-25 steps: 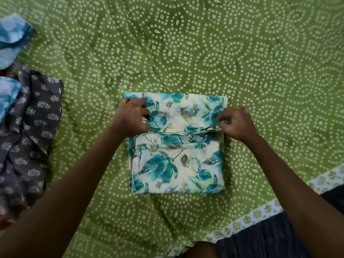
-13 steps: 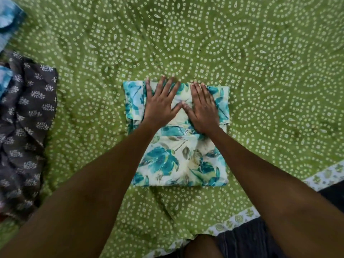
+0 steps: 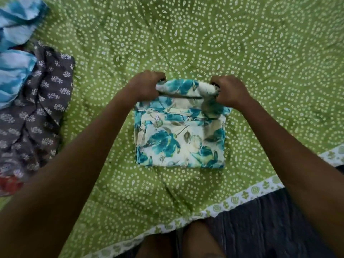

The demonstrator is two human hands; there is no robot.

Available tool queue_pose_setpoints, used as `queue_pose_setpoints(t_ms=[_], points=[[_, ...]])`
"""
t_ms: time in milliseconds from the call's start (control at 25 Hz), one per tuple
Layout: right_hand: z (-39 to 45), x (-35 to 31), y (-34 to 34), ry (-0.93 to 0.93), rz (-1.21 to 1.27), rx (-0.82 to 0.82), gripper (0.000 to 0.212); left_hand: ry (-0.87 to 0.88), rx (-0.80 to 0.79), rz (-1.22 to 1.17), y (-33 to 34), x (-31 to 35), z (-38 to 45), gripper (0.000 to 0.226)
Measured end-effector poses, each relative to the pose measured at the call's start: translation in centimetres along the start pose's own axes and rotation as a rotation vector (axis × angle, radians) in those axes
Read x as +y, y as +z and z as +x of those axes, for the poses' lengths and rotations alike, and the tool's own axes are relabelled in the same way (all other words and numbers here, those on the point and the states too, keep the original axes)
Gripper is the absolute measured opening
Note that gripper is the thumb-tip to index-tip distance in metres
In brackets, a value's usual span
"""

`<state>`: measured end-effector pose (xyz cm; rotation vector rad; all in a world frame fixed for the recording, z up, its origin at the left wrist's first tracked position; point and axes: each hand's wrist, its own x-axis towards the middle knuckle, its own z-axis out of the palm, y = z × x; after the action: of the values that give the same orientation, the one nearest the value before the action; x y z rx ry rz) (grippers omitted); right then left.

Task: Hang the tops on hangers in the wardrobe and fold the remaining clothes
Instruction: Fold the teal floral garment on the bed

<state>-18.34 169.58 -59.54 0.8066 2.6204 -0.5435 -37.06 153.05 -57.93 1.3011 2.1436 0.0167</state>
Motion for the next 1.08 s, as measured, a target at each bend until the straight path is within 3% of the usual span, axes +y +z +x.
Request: queue_pose_setpoints(t_ms=[120,160,200,320,520,600,720,760,840,920,1000,1080], points=[[-8.3,-1.1,2.5,-0.111,0.036,0.396,0.022,0.188,0.289,0.0,3.6,1.2,-8.0,0.008],[-11.2,-1.5,4.6,-0.19,0.03,0.469,0.023,0.284,0.321,0.017,5.8,1.1,-10.7,0.005],[-13.7,-1.7,7.2,-0.248,-0.017,0.477,0.031,0.362,0.328,0.026,8.3,0.6,-12.9,0.007],[-17.0,-1.4,13.8,-0.234,-0.098,0.237,0.065,0.364,0.204,0.006,14.2,-1.0,-15.2,0.017],[-16.4,-1.6,13.7,-0.232,-0.053,0.362,0.026,0.278,0.274,0.019,15.4,-0.7,-14.7,0.017],[-17.5,-1.3,14.2,-0.266,-0.122,0.275,0.031,0.242,0.178,0.02,15.9,-0.4,-15.8,0.019],[-18.6,-1.5,14.8,-0.204,-0.129,0.045,0.055,0.036,-0.105,0.073,16.2,0.3,-16.1,0.036],[-18.3,-1.9,14.5,-0.159,-0.114,0.012,0.055,-0.013,-0.104,0.106,16.2,0.8,-16.0,0.045],[-17.7,-2.7,14.1,-0.116,-0.056,0.021,0.041,-0.063,0.026,0.152,15.9,1.9,-16.1,0.048],[-18.0,-3.1,14.0,-0.14,-0.02,0.086,0.029,-0.057,0.198,0.119,15.9,3.7,-16.4,0.038],[-18.3,-3.5,13.4,-0.137,0.002,0.123,0.03,0.014,0.321,0.023,16.5,5.6,-16.2,0.035],[-17.7,-5.2,12.8,-0.08,0.026,0.276,0.035,0.11,0.4,-0.054,17.2,7.0,-14.9,0.045]])
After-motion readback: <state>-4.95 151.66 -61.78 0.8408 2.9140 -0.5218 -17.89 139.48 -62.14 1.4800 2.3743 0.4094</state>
